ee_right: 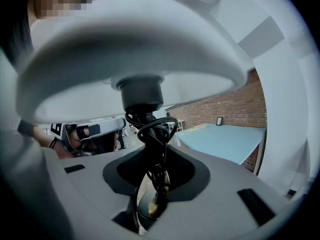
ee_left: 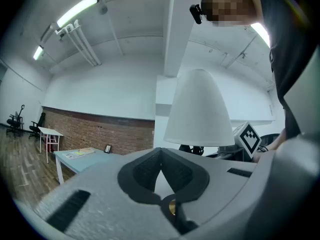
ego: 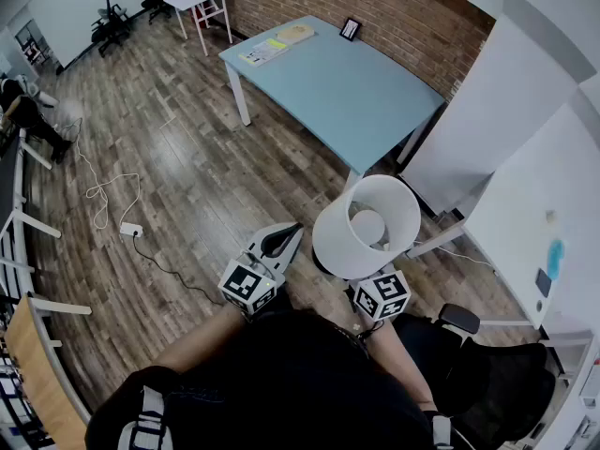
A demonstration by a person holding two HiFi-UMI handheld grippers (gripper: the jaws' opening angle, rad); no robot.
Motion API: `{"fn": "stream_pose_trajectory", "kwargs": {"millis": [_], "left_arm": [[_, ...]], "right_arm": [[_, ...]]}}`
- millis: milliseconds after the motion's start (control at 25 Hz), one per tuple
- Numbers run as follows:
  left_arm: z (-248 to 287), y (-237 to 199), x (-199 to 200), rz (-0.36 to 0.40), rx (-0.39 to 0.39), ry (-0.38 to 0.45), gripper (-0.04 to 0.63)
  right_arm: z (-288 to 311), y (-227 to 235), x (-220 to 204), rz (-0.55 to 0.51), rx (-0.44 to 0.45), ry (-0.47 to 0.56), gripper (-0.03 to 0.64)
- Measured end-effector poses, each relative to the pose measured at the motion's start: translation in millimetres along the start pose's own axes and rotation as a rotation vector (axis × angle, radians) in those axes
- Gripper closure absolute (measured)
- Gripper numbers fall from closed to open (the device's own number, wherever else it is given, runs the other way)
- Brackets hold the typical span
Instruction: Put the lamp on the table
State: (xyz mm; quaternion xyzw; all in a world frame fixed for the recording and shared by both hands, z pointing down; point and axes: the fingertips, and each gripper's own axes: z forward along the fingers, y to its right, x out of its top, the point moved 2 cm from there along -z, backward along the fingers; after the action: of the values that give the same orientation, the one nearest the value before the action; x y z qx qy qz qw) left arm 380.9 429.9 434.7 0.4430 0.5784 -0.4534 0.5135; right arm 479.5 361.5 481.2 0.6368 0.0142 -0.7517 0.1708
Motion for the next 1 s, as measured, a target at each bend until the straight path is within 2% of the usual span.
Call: {"fn": "stream_pose_trajectory", "kwargs": {"millis": [480, 1000], "left_arm": [[15.7, -7.7, -0.9, -0.009, -0.008, -0.002, 0.586], [35.7, -78.0, -9.8, -0.026, 0.002, -0.012, 0.586]], "right_arm": [[4.2, 19.8, -1.8, 0.023, -0.038, -0.006, 0.508], [72.0, 37.3, 6.2, 0.019, -0.056, -0.034, 0.508]]}}
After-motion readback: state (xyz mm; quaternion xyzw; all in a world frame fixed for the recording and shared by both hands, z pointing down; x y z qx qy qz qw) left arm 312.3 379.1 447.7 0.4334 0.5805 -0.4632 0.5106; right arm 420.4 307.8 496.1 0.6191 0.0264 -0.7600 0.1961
